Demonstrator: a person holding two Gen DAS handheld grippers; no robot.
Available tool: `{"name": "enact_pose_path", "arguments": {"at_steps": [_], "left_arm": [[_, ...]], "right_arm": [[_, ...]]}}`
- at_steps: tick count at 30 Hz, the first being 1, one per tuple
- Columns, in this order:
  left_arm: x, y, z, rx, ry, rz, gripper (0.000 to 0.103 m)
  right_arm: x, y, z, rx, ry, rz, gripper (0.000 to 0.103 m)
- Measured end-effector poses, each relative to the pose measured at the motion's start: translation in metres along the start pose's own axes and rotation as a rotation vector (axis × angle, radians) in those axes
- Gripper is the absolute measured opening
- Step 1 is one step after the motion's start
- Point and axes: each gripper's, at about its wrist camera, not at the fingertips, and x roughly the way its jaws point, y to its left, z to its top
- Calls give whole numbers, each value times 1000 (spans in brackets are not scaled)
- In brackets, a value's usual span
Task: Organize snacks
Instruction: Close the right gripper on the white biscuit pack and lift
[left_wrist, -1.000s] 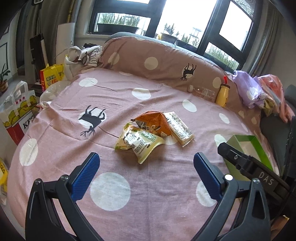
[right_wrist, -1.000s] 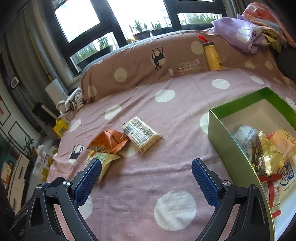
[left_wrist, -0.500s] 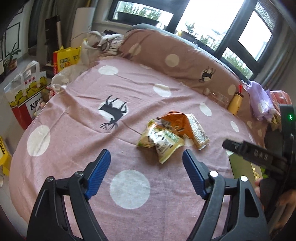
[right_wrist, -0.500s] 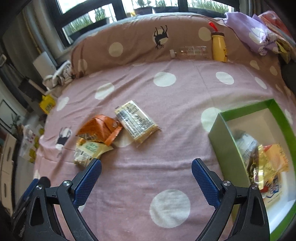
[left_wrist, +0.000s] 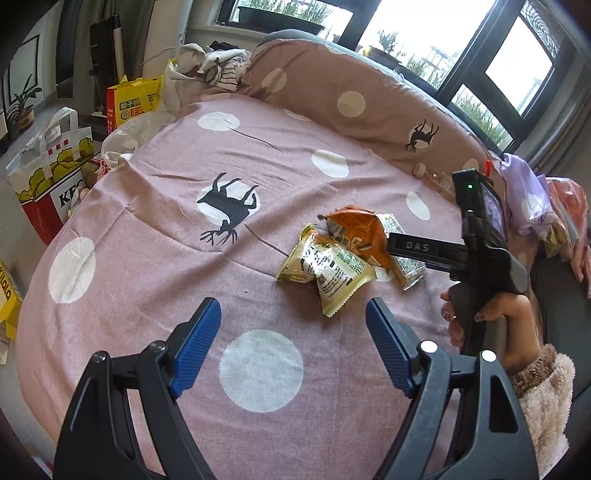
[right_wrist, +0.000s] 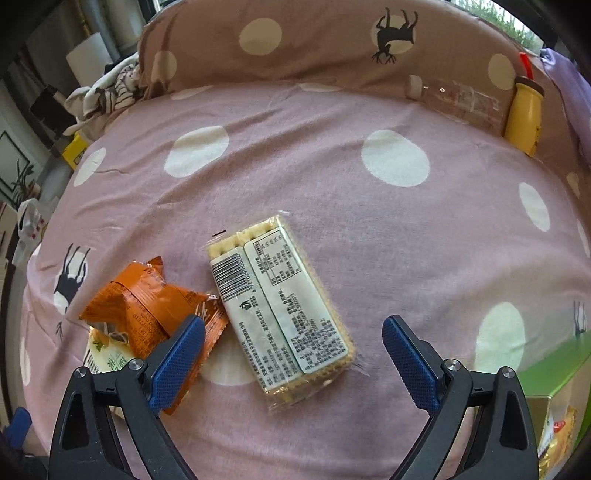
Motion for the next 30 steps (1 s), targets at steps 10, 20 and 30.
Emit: {"name": "enact_pose_path", "arguments": {"at_steps": [10, 20, 30], "left_arm": [[1, -9, -4, 41, 26, -20, 81], [7, -22, -13, 71, 61, -26, 81], [17, -48, -28, 155, 115, -62, 81]], "right_arm": [[-17, -20, -32, 114, -24, 64, 60], [-69, -31, -120, 207, 19, 103, 58], [-92, -41, -133, 276, -36, 208, 67]]}}
